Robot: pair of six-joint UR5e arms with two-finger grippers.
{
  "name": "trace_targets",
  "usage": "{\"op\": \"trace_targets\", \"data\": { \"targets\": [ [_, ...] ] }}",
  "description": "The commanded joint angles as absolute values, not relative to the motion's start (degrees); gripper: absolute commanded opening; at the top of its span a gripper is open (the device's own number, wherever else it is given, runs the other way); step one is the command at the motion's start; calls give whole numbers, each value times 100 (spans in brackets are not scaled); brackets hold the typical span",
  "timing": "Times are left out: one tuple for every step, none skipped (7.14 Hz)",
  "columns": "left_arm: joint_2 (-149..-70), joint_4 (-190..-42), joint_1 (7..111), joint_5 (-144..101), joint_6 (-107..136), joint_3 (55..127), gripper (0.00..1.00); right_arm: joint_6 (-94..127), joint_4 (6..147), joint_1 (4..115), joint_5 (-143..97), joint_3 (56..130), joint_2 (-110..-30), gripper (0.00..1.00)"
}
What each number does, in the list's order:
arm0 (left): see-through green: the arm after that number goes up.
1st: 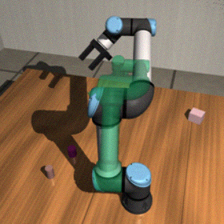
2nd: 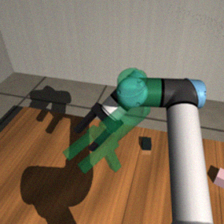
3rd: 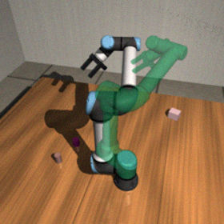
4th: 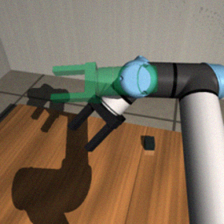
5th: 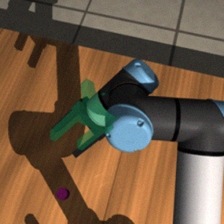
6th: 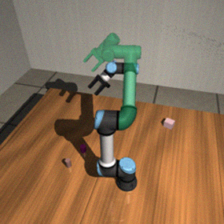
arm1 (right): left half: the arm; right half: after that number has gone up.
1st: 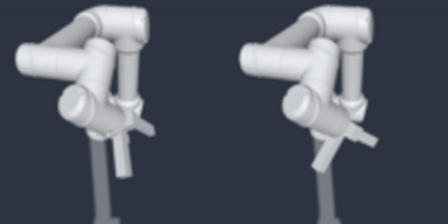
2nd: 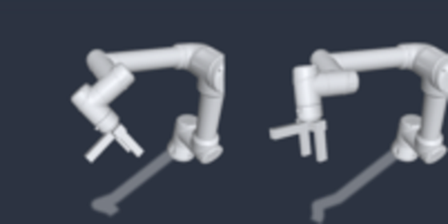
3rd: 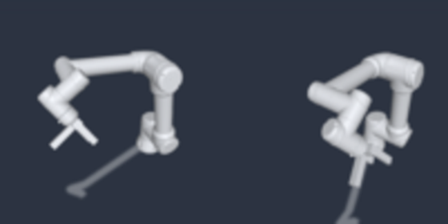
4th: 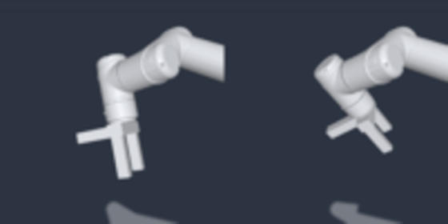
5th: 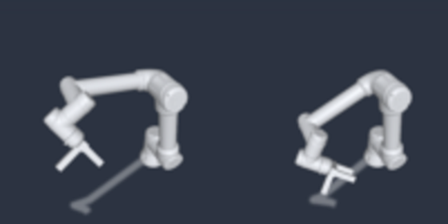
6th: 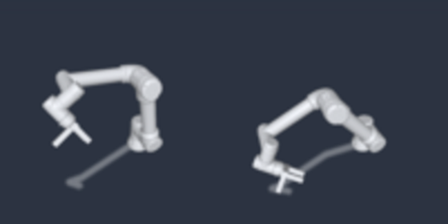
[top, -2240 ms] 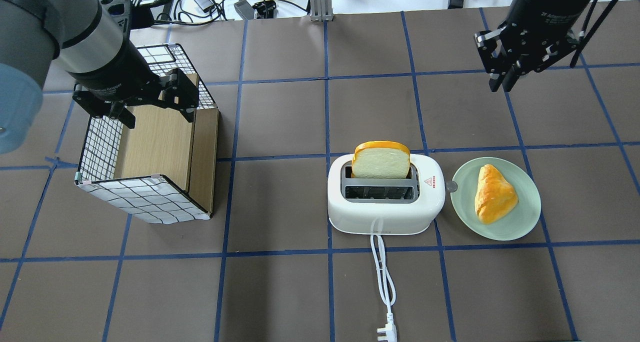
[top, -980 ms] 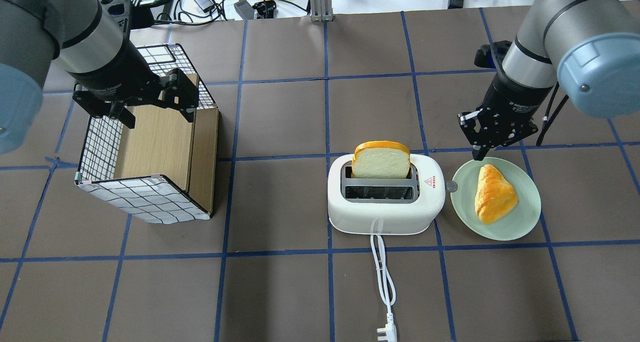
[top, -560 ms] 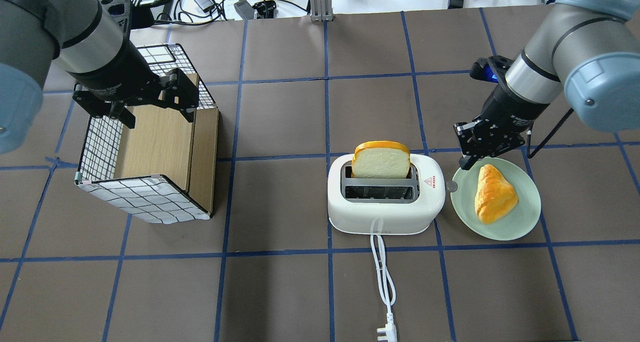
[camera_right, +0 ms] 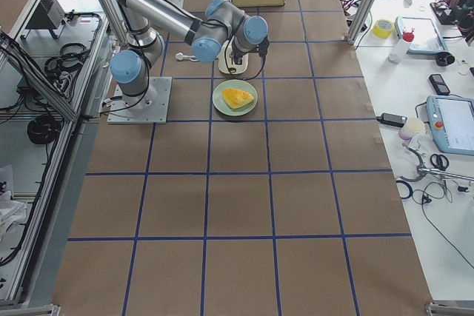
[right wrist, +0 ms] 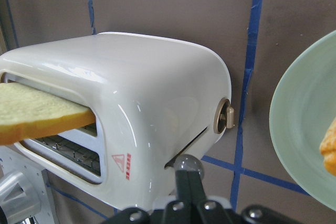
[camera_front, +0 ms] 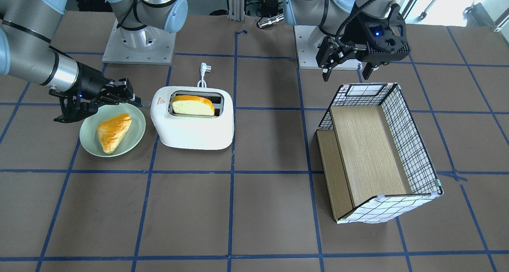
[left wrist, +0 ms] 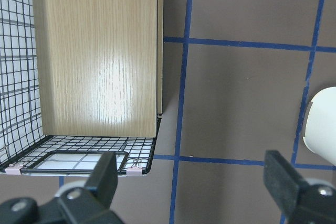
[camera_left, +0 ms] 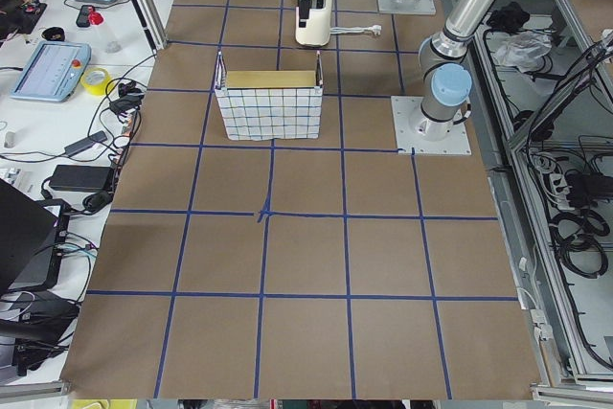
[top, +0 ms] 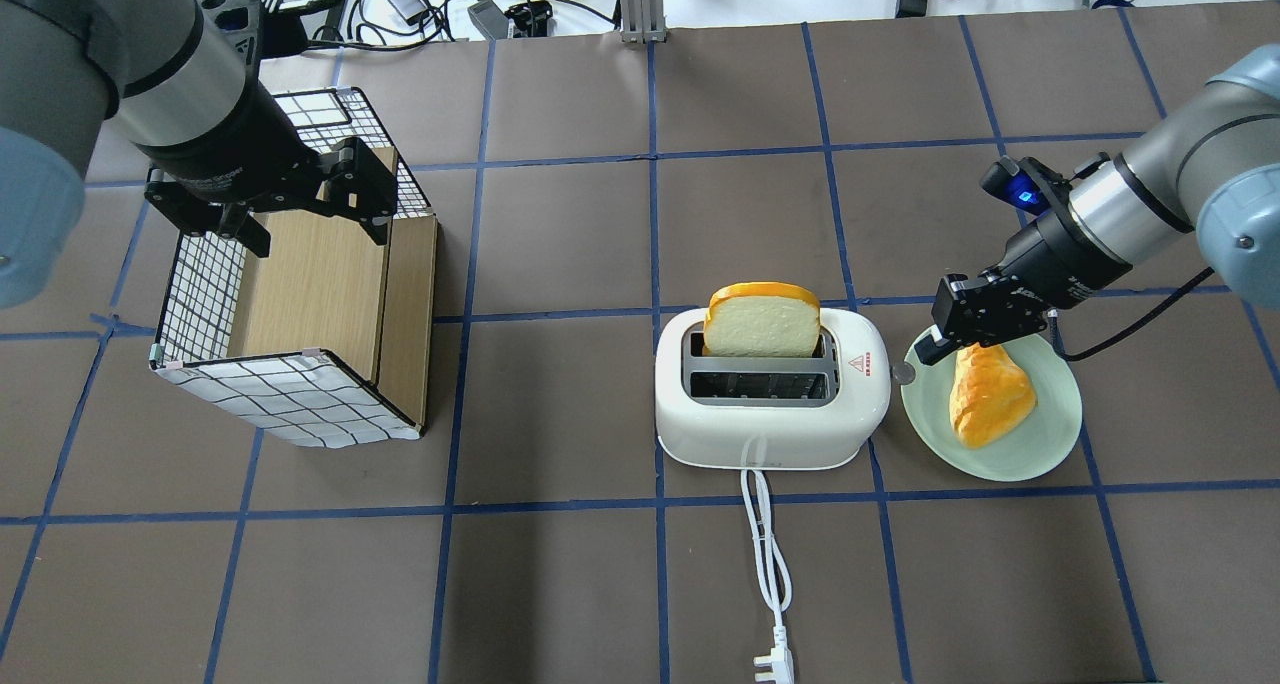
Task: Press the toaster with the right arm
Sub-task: 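Position the right gripper above the toaster lever beside the plate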
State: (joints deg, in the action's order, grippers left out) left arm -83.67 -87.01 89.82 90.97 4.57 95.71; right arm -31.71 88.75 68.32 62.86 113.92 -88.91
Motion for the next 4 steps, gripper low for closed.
{"op": "trace_targets", "data": {
  "targets": [
    [-8367,-8701,8982,9097,457,9571,100,-3646,8886,6610,5732,11767,-8886,0],
    [-8367,-8701,8982,9097,457,9571,100,-3647,8886,6609,5730,11777,-8886,0],
    [-8367,-8701,8982,9097,457,9571,100,-3674,8929,6609,5722,11786,-8877,0],
    [-8367,-8701,8982,9097,457,9571,100,-3848,8921,6601,5722,11786,-8868,0]
  ]
}}
